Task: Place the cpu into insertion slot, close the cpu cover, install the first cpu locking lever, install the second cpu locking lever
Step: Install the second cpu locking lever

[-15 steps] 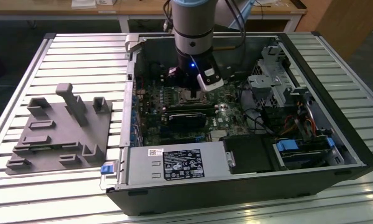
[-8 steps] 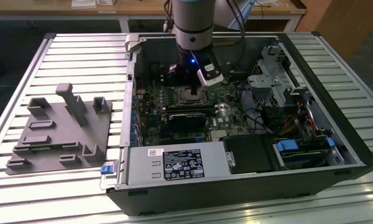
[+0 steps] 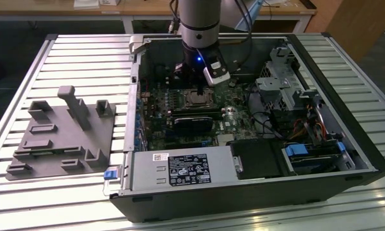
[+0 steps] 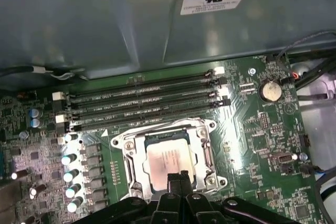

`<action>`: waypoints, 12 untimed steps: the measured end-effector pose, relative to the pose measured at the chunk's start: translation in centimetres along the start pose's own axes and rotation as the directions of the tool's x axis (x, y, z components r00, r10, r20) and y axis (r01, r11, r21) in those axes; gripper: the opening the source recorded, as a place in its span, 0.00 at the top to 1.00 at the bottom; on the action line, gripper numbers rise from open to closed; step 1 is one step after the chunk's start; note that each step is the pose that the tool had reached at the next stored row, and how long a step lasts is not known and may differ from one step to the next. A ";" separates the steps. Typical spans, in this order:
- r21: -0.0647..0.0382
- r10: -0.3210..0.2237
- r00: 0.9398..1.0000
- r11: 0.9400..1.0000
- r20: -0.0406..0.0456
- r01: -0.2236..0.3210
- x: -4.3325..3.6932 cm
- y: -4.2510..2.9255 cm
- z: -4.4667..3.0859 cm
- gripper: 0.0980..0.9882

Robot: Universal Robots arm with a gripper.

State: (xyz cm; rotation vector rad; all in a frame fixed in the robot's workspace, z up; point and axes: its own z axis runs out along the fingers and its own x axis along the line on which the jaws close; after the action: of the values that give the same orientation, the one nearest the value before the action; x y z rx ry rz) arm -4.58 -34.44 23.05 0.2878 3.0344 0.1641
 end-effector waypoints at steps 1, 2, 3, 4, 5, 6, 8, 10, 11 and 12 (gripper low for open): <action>0.000 0.000 1.000 1.000 0.000 0.000 0.00 0.05 0.01 0.99; 0.000 0.000 1.000 1.000 0.000 0.000 0.00 0.08 0.01 0.99; 0.000 -0.001 1.000 1.000 0.000 0.001 0.01 0.13 0.02 0.99; 0.001 -0.001 1.000 1.000 0.000 0.001 0.03 0.19 0.03 0.99; 0.003 -0.001 1.000 1.000 0.000 0.001 0.04 0.27 0.04 0.99; 0.007 -0.002 1.000 1.000 0.001 0.002 0.06 0.36 0.06 0.99; 0.011 -0.002 1.000 1.000 0.002 0.002 0.07 0.44 0.07 0.99; 0.011 -0.002 1.000 1.000 0.002 0.002 0.07 0.44 0.07 0.99; 0.011 -0.002 1.000 1.000 0.002 0.002 0.07 0.45 0.07 0.99; 0.012 -0.002 1.000 1.000 0.002 0.002 0.07 0.45 0.07 0.99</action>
State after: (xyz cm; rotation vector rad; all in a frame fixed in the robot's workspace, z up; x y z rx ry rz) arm -4.56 -33.98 23.02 0.2851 3.0346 0.1461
